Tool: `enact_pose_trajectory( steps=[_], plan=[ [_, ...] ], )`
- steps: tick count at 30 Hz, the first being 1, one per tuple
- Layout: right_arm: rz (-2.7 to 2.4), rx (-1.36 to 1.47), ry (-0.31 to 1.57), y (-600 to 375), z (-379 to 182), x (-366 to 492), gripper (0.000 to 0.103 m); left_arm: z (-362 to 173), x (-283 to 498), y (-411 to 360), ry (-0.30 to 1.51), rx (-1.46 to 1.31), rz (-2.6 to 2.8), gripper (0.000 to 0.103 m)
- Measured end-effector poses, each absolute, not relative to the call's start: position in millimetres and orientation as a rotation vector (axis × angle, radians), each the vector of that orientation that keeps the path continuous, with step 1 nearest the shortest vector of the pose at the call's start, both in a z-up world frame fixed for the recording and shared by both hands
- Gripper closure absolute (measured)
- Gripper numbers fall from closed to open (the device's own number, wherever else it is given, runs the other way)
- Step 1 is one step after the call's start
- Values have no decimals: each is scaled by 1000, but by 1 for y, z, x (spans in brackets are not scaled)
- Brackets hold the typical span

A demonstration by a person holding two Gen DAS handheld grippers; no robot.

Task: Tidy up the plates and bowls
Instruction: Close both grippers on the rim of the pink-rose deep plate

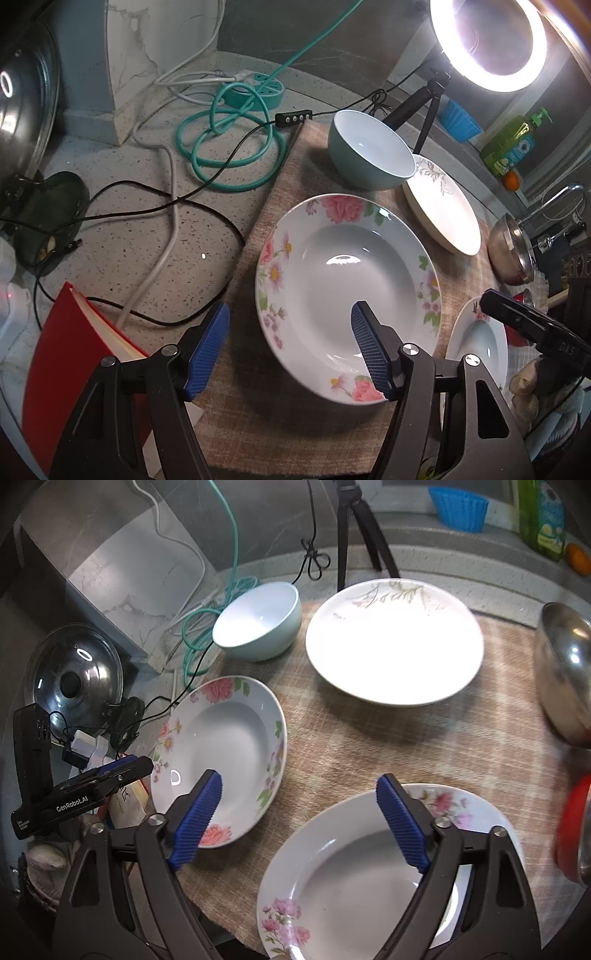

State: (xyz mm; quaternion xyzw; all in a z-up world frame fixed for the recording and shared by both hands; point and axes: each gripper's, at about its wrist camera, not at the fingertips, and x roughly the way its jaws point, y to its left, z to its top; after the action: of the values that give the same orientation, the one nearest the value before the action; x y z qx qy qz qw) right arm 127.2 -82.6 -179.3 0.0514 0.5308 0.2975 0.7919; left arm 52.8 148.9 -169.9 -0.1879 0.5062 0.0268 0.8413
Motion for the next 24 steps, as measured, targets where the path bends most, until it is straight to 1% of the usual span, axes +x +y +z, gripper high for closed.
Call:
enact_pose_trajectory(
  steps=[1, 3, 4, 5, 7, 8, 9, 10, 11, 12, 15, 16, 17, 18, 20, 24],
  plan=[
    [643, 113, 1155, -80, -183, 130, 18, -172, 54, 150, 1074, -401, 56, 39],
    [644, 112, 1172, -76, -189, 134, 29, -176, 56, 152, 1086, -418, 49, 49],
    [645, 110, 1187, -73, -192, 137, 37, -178, 57, 153, 1092, -429, 44, 51],
    [650, 111, 1197, -72, -194, 139, 42, -180, 58, 154, 1096, -433, 42, 54],
    [658, 115, 1220, -66, -200, 142, 45, -182, 59, 155, 1103, -438, 37, 58],
    [660, 115, 1229, -64, -202, 143, 49, -183, 60, 156, 1107, -442, 36, 59],
    [663, 116, 1238, -61, -205, 144, 52, -184, 60, 157, 1111, -445, 35, 61],
    [667, 117, 1246, -59, -207, 144, 59, -185, 61, 157, 1113, -448, 35, 64],
    [672, 116, 1254, -58, -209, 145, 64, -186, 61, 159, 1114, -455, 32, 69],
    [675, 110, 1261, -55, -211, 145, 65, -187, 62, 159, 1116, -460, 28, 73],
    [680, 97, 1271, -50, -215, 147, 74, -188, 64, 161, 1120, -463, 24, 77],
    [684, 93, 1276, -48, -216, 147, 79, -189, 65, 161, 1122, -465, 23, 79],
    [685, 89, 1279, -47, -217, 148, 83, -190, 66, 161, 1122, -465, 24, 80],
    [689, 89, 1282, -46, -217, 148, 83, -190, 66, 161, 1123, -463, 23, 80],
    [698, 91, 1283, -44, -218, 149, 90, -191, 67, 161, 1123, -457, 23, 80],
    [702, 78, 1277, -41, -217, 149, 90, -191, 68, 160, 1124, -454, 23, 80]
  ],
)
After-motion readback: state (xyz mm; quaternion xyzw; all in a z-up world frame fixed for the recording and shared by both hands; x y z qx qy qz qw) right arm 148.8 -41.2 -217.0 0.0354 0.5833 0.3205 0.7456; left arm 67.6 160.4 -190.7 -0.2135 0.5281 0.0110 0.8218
